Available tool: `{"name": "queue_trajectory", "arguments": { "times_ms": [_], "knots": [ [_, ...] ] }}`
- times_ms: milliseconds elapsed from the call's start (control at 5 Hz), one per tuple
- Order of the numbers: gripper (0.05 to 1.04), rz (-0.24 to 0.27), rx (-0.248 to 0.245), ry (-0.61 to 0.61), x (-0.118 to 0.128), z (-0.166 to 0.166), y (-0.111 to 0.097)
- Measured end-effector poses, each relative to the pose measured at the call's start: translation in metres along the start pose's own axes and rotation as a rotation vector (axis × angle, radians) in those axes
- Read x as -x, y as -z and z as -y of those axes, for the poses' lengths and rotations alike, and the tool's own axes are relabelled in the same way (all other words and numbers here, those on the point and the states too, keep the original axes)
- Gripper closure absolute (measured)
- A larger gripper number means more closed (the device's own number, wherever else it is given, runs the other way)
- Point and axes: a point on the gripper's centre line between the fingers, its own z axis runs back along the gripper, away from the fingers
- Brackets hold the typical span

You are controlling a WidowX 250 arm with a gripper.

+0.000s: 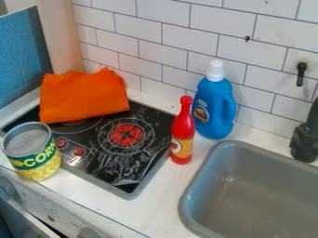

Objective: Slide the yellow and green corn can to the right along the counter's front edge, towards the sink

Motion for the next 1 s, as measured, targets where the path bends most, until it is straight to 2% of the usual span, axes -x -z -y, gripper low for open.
{"name": "queue_trajectory", "arguments": {
  "times_ms": [200,400,600,1000],
  "knots": [
    [0.083,-0.014,0.018,-0.001,0.0,0.0,0.008],
    [0.083,-0.027,0.021,0.004,-0.021,-0.007,0.028],
    [0.083,-0.038,-0.032,0.0,-0.032,-0.013,0.035],
    [0.083,-0.116,-0.07,-0.056,-0.043,-0.025,0.061]
  ]
}}
